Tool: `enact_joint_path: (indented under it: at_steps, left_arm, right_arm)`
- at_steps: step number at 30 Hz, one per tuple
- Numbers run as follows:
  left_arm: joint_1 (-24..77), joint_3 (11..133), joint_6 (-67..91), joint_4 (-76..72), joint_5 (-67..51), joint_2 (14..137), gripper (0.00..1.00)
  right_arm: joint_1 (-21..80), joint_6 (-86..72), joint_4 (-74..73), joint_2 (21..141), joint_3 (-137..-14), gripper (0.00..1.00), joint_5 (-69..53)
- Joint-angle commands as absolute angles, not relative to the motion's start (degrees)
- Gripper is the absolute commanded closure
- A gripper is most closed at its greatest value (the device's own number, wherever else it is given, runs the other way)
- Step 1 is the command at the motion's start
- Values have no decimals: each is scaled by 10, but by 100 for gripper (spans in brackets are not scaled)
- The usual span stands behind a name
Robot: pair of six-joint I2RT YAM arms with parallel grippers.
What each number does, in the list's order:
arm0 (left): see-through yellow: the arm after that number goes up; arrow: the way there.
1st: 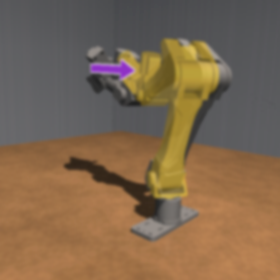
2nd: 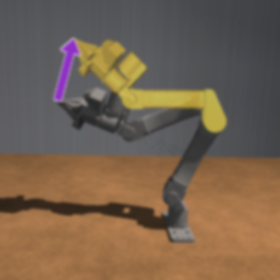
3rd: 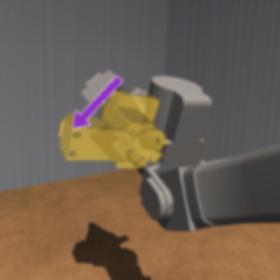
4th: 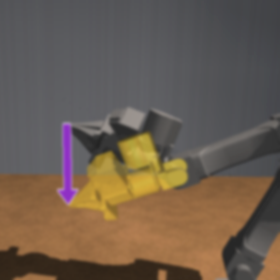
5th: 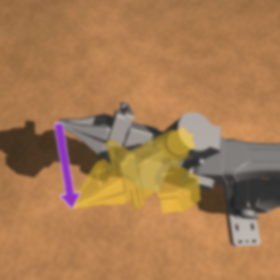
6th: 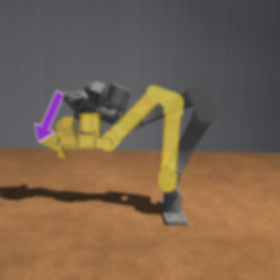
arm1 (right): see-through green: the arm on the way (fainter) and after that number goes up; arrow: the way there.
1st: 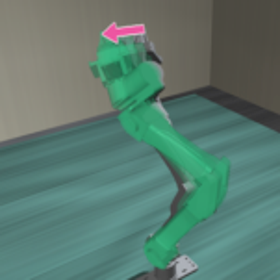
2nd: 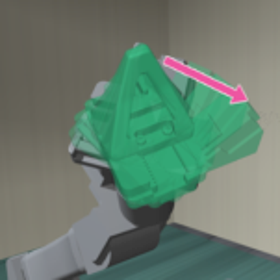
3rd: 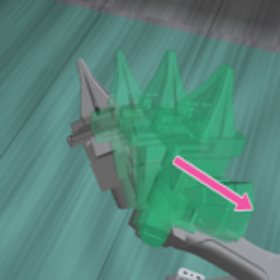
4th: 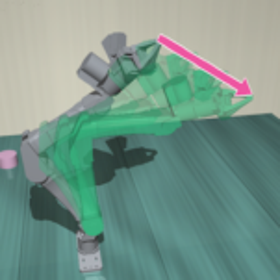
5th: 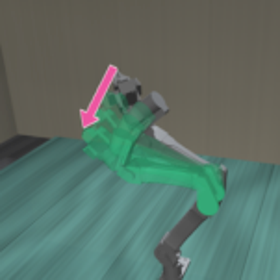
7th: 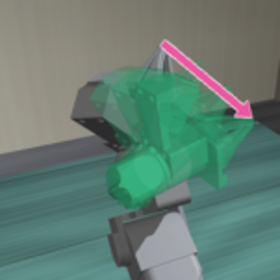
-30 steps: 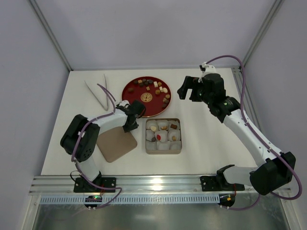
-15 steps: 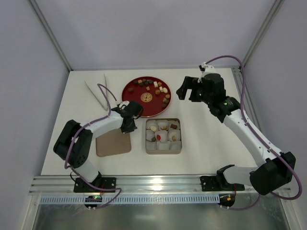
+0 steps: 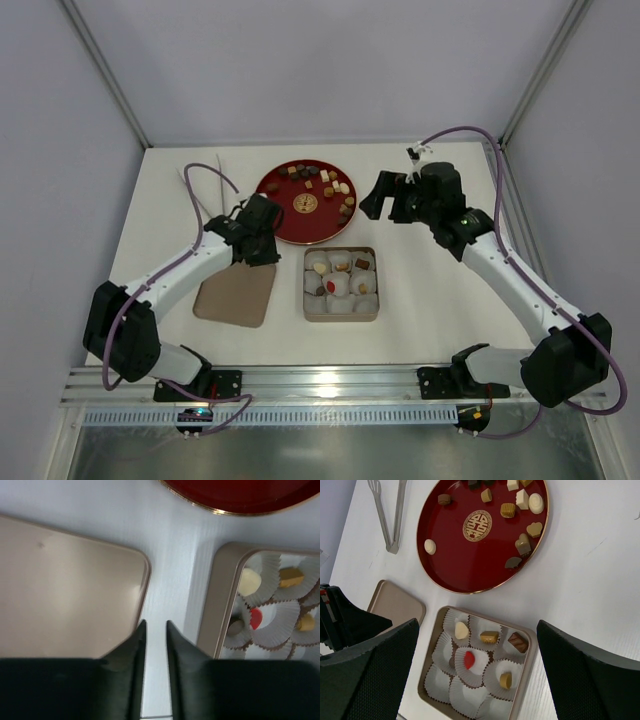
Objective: Pack the chocolate
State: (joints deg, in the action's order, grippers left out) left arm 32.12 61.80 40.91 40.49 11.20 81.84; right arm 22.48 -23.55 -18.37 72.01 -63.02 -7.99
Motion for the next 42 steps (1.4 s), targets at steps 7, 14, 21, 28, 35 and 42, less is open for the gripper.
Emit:
enact_joint_path:
  at_steps: [7, 14, 21, 28, 35, 42]
  left_arm:
    - [321, 577, 343, 437, 104, 824, 58]
    - [330, 557, 308, 421, 90, 874, 69]
    - [337, 561, 276, 397, 71, 915, 68]
    - [339, 570, 272, 382, 64, 958, 67]
    - [339, 588, 273, 357, 62, 1005, 84]
    - [339, 618, 286, 360, 73, 1023, 100]
  right_arm:
    - [228, -243, -156, 697, -602, 0, -104]
    - [249, -246, -151, 679, -582, 2, -116]
    - [251, -244, -156, 659, -566, 1, -107]
    - [250, -243, -156, 655, -562, 1, -106]
    - [250, -239, -153, 651, -553, 1, -106]
    - [250, -235, -152, 650, -548, 1, -106]
